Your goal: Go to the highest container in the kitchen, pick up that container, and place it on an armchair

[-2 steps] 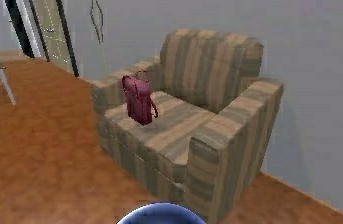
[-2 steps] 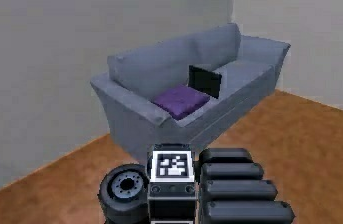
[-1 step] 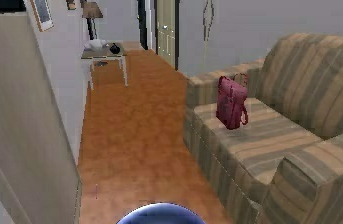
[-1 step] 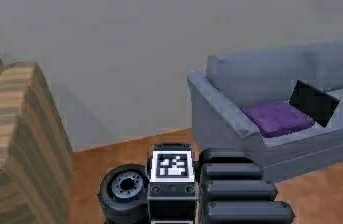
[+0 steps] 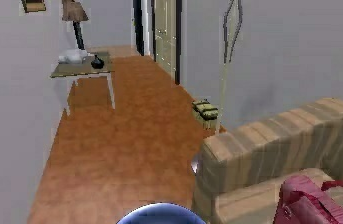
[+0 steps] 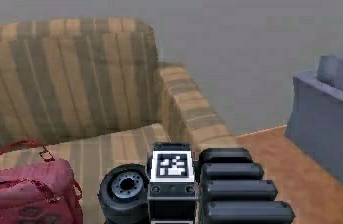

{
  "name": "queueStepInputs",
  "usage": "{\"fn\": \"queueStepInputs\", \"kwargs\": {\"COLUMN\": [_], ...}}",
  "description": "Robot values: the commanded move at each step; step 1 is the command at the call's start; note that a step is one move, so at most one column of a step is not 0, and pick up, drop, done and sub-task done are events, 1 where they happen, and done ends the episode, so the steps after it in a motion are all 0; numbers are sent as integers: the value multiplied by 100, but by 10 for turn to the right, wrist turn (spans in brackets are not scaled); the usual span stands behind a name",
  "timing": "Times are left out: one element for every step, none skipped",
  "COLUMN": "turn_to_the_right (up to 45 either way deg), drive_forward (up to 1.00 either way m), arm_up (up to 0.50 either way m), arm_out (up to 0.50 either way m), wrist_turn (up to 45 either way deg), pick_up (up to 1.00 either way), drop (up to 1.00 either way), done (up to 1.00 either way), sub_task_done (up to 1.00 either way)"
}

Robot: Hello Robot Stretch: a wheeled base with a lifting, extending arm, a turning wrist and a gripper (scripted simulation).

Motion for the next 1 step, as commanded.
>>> {"fn": "queueStepInputs", "kwargs": {"turn_to_the_right": [-270], "drive_forward": [0], "arm_up": [0], "arm_out": [0], "wrist_turn": [0], "pick_up": [0], "drop": [0], "done": [0], "sub_task_done": [0]}}
